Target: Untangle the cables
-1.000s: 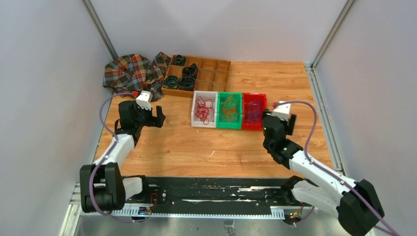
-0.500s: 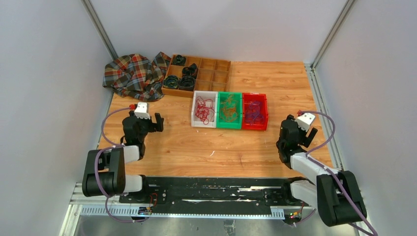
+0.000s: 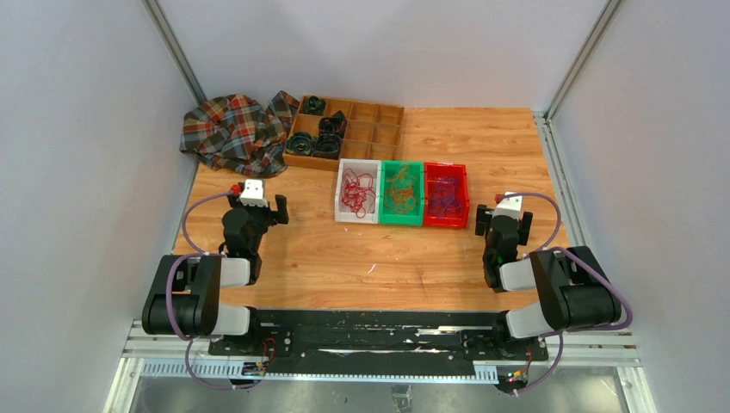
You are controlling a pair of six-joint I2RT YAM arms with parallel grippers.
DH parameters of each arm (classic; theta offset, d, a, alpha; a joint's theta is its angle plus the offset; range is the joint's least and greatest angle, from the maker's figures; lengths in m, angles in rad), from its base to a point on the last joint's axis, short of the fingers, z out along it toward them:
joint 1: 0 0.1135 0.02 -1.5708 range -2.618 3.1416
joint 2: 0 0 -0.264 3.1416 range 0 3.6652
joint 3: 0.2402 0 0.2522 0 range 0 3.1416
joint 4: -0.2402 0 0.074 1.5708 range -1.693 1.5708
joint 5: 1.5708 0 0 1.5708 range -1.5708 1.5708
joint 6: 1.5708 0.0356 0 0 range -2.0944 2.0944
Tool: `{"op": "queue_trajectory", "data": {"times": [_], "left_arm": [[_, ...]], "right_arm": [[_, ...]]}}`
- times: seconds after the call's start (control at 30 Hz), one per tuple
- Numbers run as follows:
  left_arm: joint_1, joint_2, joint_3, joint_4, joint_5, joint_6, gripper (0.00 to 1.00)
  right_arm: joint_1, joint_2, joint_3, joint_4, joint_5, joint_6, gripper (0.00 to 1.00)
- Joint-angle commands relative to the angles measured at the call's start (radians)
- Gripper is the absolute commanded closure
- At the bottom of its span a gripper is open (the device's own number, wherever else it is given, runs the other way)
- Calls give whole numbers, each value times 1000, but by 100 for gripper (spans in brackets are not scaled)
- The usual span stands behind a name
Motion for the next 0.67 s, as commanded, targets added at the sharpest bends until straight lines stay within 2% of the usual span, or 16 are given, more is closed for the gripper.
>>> {"op": "queue_trajectory", "data": {"times": [0.0,0.17,0.63], "left_arm": [[-12,2,8,4,-61,20,2],[-12,0,6,3,-62,19,2],[-11,-1,7,2,-62,19,2]], "right_arm": [[-21,-42,70,-92,-91,-24,15],[-28,-13,45,6,-101,-41,15],[-43,-12,51,-5,-129,-34,14]]}}
